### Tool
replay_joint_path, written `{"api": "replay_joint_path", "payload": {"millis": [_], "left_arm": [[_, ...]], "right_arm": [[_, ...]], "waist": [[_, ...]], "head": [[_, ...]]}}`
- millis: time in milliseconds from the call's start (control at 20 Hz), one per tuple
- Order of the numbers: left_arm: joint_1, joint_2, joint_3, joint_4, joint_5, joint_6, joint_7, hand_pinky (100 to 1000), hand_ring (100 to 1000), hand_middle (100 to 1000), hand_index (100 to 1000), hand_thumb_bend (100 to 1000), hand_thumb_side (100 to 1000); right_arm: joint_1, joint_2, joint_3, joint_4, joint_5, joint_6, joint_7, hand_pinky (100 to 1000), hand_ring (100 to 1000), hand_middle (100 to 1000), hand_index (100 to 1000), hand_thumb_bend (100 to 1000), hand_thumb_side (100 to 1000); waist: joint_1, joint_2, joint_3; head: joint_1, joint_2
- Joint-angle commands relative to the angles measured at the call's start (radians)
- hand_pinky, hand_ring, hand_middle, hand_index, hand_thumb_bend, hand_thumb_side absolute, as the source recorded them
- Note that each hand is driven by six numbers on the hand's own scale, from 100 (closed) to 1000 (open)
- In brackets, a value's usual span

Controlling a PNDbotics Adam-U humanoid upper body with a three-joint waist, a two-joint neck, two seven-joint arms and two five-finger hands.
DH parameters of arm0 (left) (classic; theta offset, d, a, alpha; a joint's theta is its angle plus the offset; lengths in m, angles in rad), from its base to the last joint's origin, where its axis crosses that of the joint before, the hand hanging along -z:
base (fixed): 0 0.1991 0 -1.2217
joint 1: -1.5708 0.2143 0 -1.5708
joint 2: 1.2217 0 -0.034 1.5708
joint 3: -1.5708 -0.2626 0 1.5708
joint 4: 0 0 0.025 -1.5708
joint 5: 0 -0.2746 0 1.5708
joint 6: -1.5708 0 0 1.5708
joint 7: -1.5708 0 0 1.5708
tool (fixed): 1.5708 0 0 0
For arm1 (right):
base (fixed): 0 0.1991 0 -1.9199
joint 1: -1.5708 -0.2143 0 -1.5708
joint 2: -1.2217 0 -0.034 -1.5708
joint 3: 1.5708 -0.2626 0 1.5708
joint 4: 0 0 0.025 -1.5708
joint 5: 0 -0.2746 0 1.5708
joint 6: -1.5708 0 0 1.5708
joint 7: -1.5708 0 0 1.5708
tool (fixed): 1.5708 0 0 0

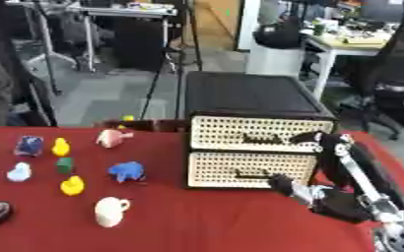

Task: Pick up objects from table and place into drawer.

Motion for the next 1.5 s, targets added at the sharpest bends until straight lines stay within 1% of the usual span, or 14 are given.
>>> {"api": "replay_joint_path", "payload": {"millis": [50, 300, 350, 400, 450, 900, 1050, 1100, 1200, 1500], "left_arm": [[-0.013, 0.015, 0.011, -0.019, 0.003, -0.001, -0.002, 563, 482, 540, 743, 654, 752], [-0.014, 0.014, 0.009, -0.019, 0.003, -0.001, -0.003, 563, 482, 540, 743, 653, 752], [-0.014, 0.014, 0.009, -0.019, 0.003, -0.001, -0.003, 563, 482, 540, 743, 654, 753], [-0.014, 0.013, 0.009, -0.019, 0.003, -0.001, -0.004, 563, 482, 540, 743, 655, 752], [-0.014, 0.013, 0.009, -0.019, 0.004, -0.001, -0.004, 564, 482, 540, 743, 654, 752], [-0.017, 0.006, 0.005, -0.018, 0.006, -0.002, -0.008, 564, 482, 540, 743, 654, 752], [-0.018, 0.004, 0.004, -0.018, 0.007, -0.002, -0.009, 564, 482, 540, 743, 654, 752], [-0.018, 0.004, 0.003, -0.018, 0.007, -0.002, -0.01, 564, 482, 540, 743, 655, 752], [-0.019, 0.002, 0.002, -0.018, 0.008, -0.002, -0.011, 564, 482, 540, 743, 654, 752], [-0.024, -0.005, -0.002, -0.018, 0.01, -0.003, -0.015, 564, 482, 540, 743, 654, 753]], "right_arm": [[-0.025, -0.041, 0.001, 0.011, -0.005, -0.001, 0.01, 100, 100, 152, 753, 794, 814], [-0.065, -0.05, 0.016, 0.067, -0.001, -0.003, 0.024, 100, 100, 153, 754, 797, 810], [-0.075, -0.05, 0.019, 0.081, -0.001, -0.003, 0.027, 100, 100, 153, 755, 781, 796], [-0.085, -0.051, 0.023, 0.096, 0.0, -0.004, 0.03, 100, 100, 154, 755, 785, 794], [-0.096, -0.052, 0.026, 0.113, 0.001, -0.004, 0.033, 100, 100, 154, 757, 800, 805], [-0.194, -0.046, 0.05, 0.288, 0.037, -0.011, 0.054, 100, 100, 156, 775, 807, 794], [-0.226, -0.041, 0.057, 0.346, 0.045, -0.015, 0.058, 100, 100, 156, 778, 785, 782], [-0.235, -0.04, 0.058, 0.365, 0.048, -0.016, 0.059, 100, 100, 156, 779, 808, 789], [-0.254, -0.041, 0.06, 0.401, 0.053, -0.02, 0.059, 100, 100, 156, 781, 810, 785], [-0.298, -0.053, 0.071, 0.474, 0.083, -0.038, 0.068, 100, 100, 154, 783, 807, 784]], "waist": [[0.002, -0.008, 0.002], [0.002, -0.007, 0.006], [0.003, -0.007, 0.007], [0.004, -0.007, 0.008], [0.005, -0.006, 0.009], [0.016, -0.007, 0.015], [0.019, -0.009, 0.018], [0.02, -0.009, 0.019], [0.022, -0.01, 0.022], [0.028, -0.008, 0.034]], "head": [[-0.002, -0.004], [-0.006, -0.003], [-0.007, -0.003], [-0.008, -0.003], [-0.01, -0.003], [-0.02, -0.002], [-0.024, -0.002], [-0.025, -0.002], [-0.028, -0.003], [-0.034, -0.007]]}}
